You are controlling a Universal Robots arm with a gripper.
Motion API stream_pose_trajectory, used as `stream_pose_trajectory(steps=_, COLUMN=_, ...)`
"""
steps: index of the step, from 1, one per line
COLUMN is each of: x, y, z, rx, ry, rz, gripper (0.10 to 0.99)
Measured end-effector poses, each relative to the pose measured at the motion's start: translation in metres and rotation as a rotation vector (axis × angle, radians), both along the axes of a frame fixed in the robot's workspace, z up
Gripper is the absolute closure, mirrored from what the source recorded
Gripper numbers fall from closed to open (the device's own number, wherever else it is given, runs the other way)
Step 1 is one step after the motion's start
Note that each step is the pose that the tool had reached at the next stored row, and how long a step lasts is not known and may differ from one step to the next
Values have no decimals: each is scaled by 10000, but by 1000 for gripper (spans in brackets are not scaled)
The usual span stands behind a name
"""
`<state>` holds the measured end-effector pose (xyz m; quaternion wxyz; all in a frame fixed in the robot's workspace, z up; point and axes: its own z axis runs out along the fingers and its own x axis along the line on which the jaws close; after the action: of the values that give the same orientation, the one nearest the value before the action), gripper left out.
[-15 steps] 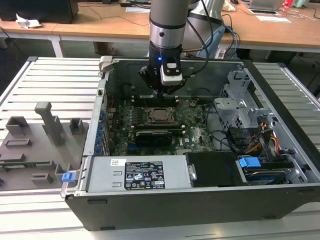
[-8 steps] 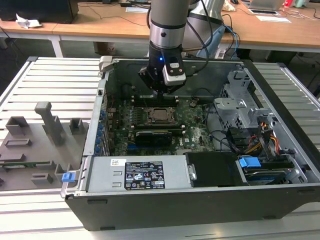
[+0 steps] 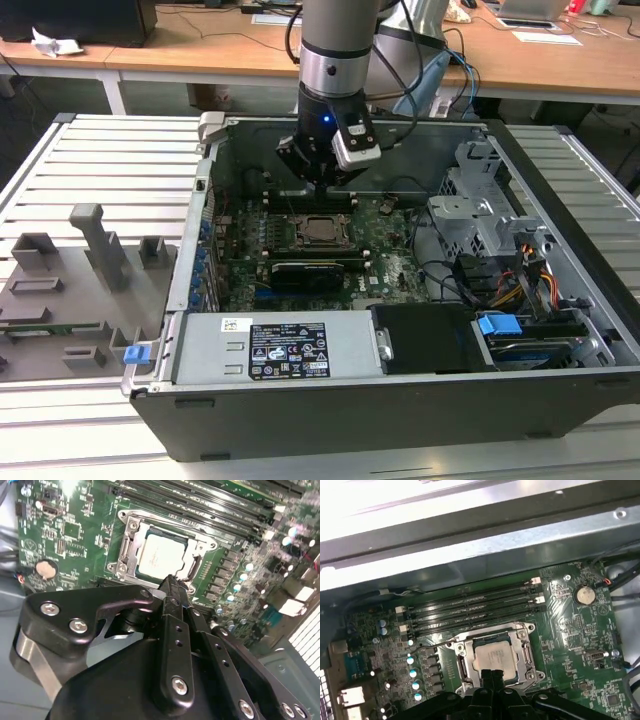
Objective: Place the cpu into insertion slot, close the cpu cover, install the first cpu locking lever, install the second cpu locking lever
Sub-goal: 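Install the first cpu locking lever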
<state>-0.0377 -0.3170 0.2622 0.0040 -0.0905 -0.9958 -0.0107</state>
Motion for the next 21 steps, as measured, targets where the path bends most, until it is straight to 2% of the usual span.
stream_pose_trajectory(steps=4, x=0, y=0, z=-1, rx=0, ry=-7, rz=757, gripper=980)
stream_pose_trajectory(steps=6, x=0, y=0, z=-2, rx=1, ry=-30, rz=1210, gripper=980)
stream_pose_trajectory(steps=11, x=0, y=0, z=-2, rx=2, ry=-71, rz=1860, gripper=980)
stream_pose_trajectory(steps=13, x=-2, y=0, z=-2, rx=-3, ry=-125, rz=1998, gripper=980)
stream_pose_trajectory(steps=15, x=-17, y=0, z=-1, rx=-13, ry=-222, rz=2025, gripper=980)
stream_pose_trajectory(steps=16, x=-41, y=0, z=-2, rx=-16, ry=-263, rz=2030, gripper=980)
stream_pose_trajectory(steps=21, x=-222, y=0, z=-2, rx=-8, ry=-280, rz=2028, gripper=980)
